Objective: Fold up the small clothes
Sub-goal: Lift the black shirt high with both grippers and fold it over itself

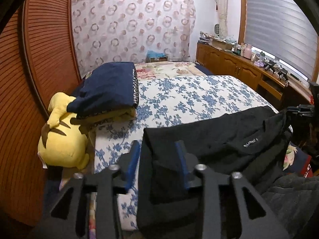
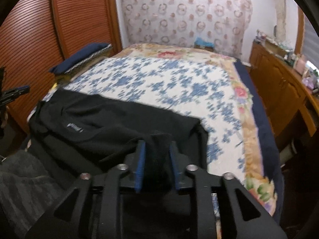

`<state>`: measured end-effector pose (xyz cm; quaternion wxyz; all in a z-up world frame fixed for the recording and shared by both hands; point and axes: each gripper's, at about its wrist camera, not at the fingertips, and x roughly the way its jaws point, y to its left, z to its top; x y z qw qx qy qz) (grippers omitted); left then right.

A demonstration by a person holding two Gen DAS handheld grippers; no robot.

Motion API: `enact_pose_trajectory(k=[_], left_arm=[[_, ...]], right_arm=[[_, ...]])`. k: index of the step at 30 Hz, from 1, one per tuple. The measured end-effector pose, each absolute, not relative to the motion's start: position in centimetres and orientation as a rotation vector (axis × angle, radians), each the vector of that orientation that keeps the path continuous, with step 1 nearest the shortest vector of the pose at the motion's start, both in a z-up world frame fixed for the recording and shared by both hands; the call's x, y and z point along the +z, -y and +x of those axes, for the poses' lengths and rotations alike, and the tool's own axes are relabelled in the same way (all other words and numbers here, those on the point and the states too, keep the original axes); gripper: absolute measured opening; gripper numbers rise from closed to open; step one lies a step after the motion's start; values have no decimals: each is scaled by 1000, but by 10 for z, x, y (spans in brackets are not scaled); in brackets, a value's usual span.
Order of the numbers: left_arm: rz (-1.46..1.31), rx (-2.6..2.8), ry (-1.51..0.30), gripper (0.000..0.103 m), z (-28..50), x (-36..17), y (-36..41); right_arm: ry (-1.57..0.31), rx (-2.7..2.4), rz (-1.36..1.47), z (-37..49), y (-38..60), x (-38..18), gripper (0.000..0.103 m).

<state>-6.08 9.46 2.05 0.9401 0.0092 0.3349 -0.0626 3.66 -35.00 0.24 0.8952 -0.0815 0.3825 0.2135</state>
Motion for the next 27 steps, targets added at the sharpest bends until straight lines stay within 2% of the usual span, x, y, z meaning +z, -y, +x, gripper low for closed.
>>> enact_pose_trajectory(k=[2, 4, 16, 27], left_arm=[[20, -141, -686, 46, -49, 20, -95], [26, -156, -694, 50, -34, 17, -94], [0, -158, -824, 51, 50, -32, -103], [-5, -159, -875, 51, 58, -50, -107]], right_arm=[[-766, 421, -177, 43, 353, 7, 44], [-756, 399, -185, 52, 355, 8, 47], [-812, 368, -184, 123, 355, -32, 52], [-856, 354, -139, 139, 367, -55, 61]])
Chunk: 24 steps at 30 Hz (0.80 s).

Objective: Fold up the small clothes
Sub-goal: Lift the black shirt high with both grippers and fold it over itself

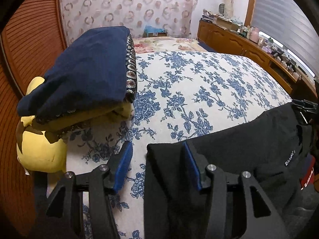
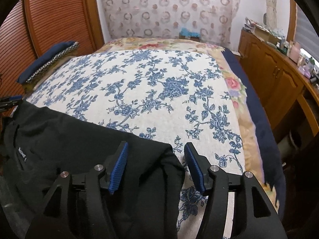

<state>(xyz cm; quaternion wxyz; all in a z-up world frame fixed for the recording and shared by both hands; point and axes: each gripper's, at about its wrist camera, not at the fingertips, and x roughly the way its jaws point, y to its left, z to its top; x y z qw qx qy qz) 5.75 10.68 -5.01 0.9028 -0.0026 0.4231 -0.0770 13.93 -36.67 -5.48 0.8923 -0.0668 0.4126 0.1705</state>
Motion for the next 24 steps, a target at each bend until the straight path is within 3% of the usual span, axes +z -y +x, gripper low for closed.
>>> enact_pose_trajectory(k=[18, 19, 21, 23, 24], left_arm=[[10, -173, -907, 52, 64, -61, -103], [9, -179, -905, 51, 63, -61, -104], [-10, -210, -906, 37, 63, -61, -104], [-41, -251, -908, 16, 61, -62, -104], [-44, -259, -905, 11, 58, -61, -102]], right_arm=[[-883, 380, -151, 143, 361, -66, 63], [-882, 397, -161, 143, 359, -66, 55], [-881, 430, -163, 140, 354, -66, 39], [-880, 459, -163, 137, 350, -65, 18], [-882, 481, -158, 135, 348, -65, 16]])
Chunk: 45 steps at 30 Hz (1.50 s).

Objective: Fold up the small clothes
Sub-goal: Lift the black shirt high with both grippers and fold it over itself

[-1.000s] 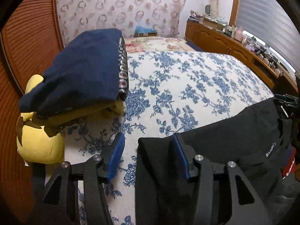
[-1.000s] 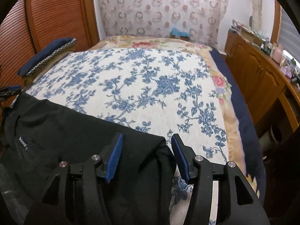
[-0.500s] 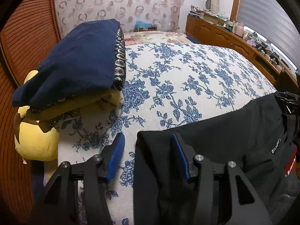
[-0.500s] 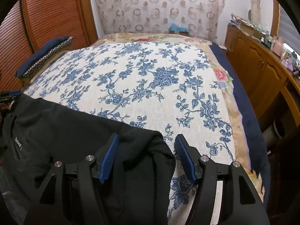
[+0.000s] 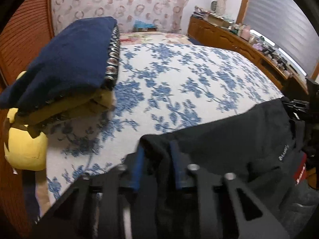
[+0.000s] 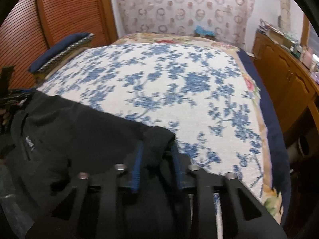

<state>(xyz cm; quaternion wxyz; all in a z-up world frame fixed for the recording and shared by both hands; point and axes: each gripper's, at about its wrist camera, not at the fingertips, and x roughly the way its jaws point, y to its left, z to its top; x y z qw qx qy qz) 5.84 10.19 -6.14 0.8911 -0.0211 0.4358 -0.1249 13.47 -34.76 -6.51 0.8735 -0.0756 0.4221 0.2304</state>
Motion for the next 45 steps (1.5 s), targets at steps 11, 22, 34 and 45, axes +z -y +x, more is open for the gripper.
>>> enact_pose_trajectory(k=[11, 22, 34, 45], left_arm=[[-179, -286, -590, 4, -14, 26, -97], [-121, -333, -288, 4, -76, 167, -89], [-16, -270, -43, 4, -93, 290, -105], [12, -254, -16, 4, -72, 304, -110]], right_arm=[[-657, 524, -59, 69, 348, 15, 10], [-396, 595, -25, 6, 353, 167, 10], [-142, 566, -128, -33, 349, 319, 10], [-97, 460, -148, -26, 375, 352, 10]])
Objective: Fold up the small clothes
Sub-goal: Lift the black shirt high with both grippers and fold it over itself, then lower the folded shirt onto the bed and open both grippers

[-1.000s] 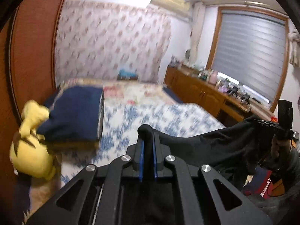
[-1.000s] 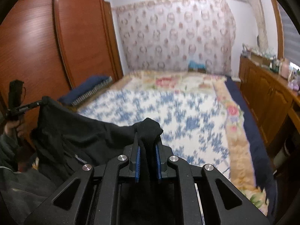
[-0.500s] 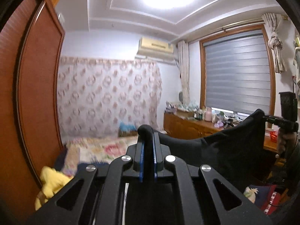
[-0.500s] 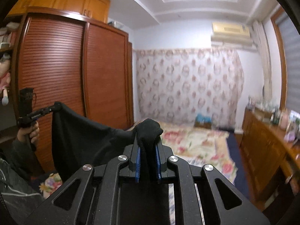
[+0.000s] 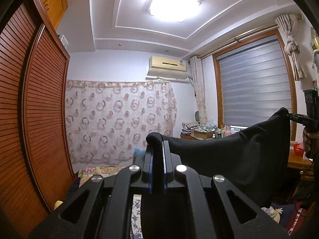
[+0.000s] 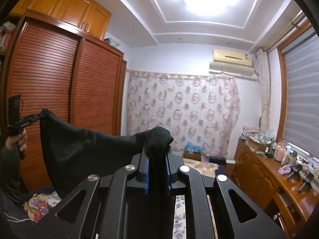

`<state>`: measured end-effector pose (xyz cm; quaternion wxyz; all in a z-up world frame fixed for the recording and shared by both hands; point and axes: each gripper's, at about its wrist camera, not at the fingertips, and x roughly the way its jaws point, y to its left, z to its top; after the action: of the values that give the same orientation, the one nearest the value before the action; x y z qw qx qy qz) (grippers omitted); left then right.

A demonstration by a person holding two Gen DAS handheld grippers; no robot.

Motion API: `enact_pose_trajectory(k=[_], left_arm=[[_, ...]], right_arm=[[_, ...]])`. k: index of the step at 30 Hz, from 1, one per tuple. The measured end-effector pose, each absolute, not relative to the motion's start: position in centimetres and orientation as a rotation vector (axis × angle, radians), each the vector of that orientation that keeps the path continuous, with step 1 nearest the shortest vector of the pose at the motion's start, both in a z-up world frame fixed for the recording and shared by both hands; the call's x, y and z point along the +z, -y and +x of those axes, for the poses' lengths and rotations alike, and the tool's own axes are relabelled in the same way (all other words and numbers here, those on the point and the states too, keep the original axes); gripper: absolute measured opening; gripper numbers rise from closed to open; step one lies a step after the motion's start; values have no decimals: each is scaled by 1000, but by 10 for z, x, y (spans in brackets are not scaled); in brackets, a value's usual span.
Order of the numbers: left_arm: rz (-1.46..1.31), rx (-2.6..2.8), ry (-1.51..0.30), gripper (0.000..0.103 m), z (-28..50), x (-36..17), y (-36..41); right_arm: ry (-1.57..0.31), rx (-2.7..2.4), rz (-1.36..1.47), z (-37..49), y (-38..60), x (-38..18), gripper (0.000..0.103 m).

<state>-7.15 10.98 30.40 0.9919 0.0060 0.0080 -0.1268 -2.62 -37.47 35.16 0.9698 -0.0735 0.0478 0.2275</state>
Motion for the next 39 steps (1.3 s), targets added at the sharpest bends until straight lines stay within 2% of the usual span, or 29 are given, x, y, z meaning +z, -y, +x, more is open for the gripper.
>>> enact_pose_trajectory(k=[8, 11, 16, 21, 27, 35, 39], left_arm=[[46, -228, -124, 4, 10, 272, -84], [61, -205, -201, 4, 67, 233, -78], [86, -172, -358, 5, 167, 158, -66], [100, -128, -463, 5, 231, 116, -55], [111, -98, -554, 5, 281, 88, -44], [117, -73, -660, 6, 326, 53, -40], [129, -73, -708, 12, 341, 43, -38]], right_arm=[[-216, 381, -191, 39, 380, 320, 10], [-281, 380, -215, 90, 380, 285, 10], [-450, 365, -236, 190, 383, 192, 10], [-571, 364, -220, 276, 389, 121, 10], [-668, 380, -178, 353, 395, 79, 10], [-785, 380, -167, 416, 389, 40, 11], [-824, 375, -171, 433, 381, 23, 15]])
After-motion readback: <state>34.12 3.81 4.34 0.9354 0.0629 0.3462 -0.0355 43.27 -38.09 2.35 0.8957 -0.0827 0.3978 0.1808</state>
